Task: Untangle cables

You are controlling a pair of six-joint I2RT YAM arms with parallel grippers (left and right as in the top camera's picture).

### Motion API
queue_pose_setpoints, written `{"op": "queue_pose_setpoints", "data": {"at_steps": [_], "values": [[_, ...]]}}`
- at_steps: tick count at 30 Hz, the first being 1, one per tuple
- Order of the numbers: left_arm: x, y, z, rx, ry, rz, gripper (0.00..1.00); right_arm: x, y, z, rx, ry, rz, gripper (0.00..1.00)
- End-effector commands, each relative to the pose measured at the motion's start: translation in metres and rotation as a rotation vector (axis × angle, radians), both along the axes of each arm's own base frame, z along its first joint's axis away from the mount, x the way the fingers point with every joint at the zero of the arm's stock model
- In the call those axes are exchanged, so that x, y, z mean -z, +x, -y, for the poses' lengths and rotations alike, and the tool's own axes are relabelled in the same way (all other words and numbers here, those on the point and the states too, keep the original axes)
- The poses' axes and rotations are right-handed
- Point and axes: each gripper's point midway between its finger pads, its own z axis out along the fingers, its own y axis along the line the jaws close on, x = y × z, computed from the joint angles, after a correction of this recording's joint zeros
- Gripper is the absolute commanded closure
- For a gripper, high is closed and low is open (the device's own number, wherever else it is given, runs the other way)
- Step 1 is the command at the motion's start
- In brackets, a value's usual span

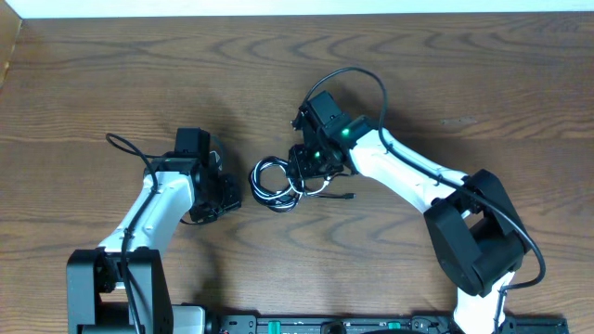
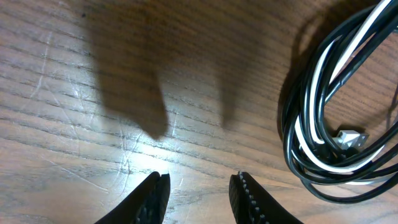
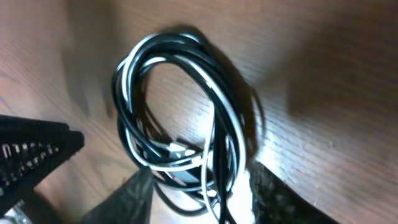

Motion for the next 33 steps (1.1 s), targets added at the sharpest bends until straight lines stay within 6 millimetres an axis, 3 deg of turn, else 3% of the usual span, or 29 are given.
{"op": "queue_pose_setpoints", "data": {"at_steps": [1, 5, 10, 16, 19, 20, 23, 33], "values": [[0.005, -0.005, -0.003, -0.010, 0.007, -0.020, 0.63, 0.002, -0.006, -0.006, -0.042, -0.021, 0.017, 0.42], [0.005, -0.005, -0.003, -0.010, 0.007, -0.020, 0.63, 0.017, -0.012, -0.004, -0.049, -0.120, 0.047, 0.44], [0.005, -0.005, -0.003, -0.010, 0.007, -0.020, 0.63, 0.032, -0.021, -0.005, -0.039, -0.186, 0.043, 0.64], [0.005, -0.005, -0.003, -0.010, 0.007, -0.019, 0.63, 0.047, -0.024, -0.004, -0.018, -0.233, 0.036, 0.59], [0.005, -0.005, -0.003, -0.010, 0.007, -0.019, 0.63, 0.046, -0.020, -0.002, -0.004, -0.229, 0.035, 0.95], [0.005, -0.005, -0.003, -0.010, 0.007, -0.019, 0.63, 0.046, -0.019, -0.001, -0.001, -0.228, 0.037, 0.98], [0.005, -0.005, -0.003, -0.010, 0.007, -0.019, 0.63, 0.043, -0.013, 0.003, -0.008, -0.224, 0.051, 0.99], [0.005, -0.005, -0.003, -0.010, 0.007, -0.019, 0.63, 0.009, -0.003, 0.009, -0.384, -0.241, 0.174, 0.99]]}}
